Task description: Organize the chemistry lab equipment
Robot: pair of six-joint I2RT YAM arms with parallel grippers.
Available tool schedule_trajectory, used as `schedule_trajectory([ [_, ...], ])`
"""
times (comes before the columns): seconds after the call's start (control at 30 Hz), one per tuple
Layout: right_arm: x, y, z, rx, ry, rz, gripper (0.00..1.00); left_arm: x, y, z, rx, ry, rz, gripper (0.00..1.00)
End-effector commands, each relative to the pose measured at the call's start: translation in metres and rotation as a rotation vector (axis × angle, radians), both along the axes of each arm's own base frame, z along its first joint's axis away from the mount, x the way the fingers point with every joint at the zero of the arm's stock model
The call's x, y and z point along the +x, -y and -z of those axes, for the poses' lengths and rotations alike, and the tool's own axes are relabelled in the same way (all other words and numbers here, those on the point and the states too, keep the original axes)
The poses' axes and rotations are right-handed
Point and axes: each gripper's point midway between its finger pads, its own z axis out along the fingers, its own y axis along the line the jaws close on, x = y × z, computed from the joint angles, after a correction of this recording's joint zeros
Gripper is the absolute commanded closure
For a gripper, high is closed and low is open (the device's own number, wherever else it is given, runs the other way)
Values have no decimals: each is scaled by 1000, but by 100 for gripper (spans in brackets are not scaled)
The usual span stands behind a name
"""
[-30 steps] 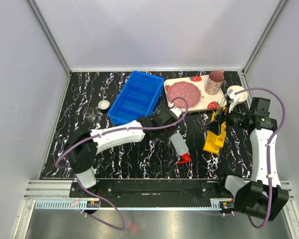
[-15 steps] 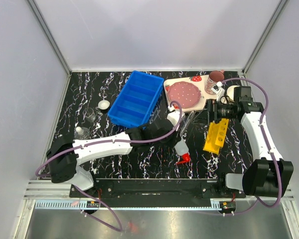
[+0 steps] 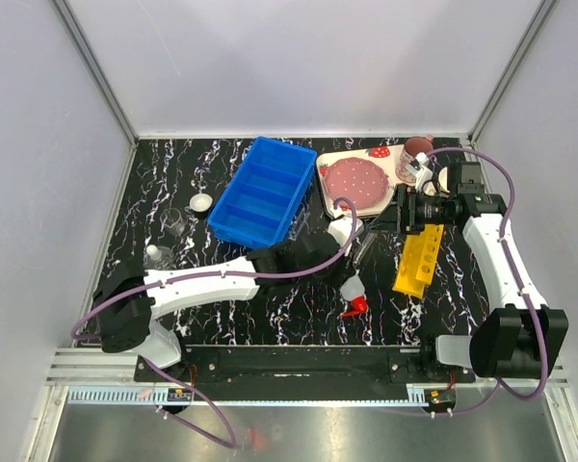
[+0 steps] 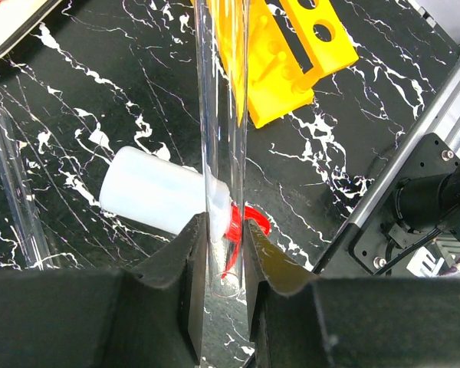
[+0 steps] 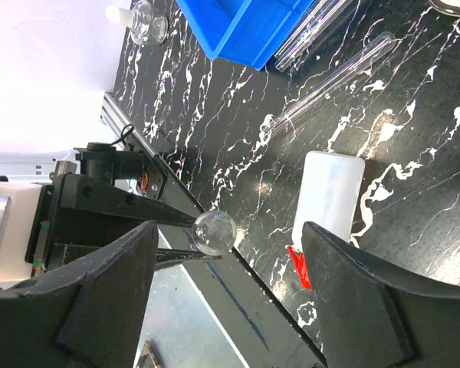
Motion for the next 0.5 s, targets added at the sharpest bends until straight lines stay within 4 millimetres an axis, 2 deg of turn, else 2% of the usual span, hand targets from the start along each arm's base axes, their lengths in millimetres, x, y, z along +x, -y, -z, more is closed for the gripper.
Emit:
schedule_trajectory([
  [0.0, 7, -3, -7, -11, 13, 17, 22, 1, 20, -27, -69, 39, 27, 76],
  [0.13, 9, -3, -5, -8, 2, 19, 31, -1, 23, -26, -56, 40, 36, 76],
  [0.37, 6, -6, -4, 13, -15, 16, 58, 0, 23, -23, -41, 42, 31, 76],
  [0.47, 4, -6, -4, 14, -5, 20, 67, 1, 23, -21, -38, 42, 25, 76],
])
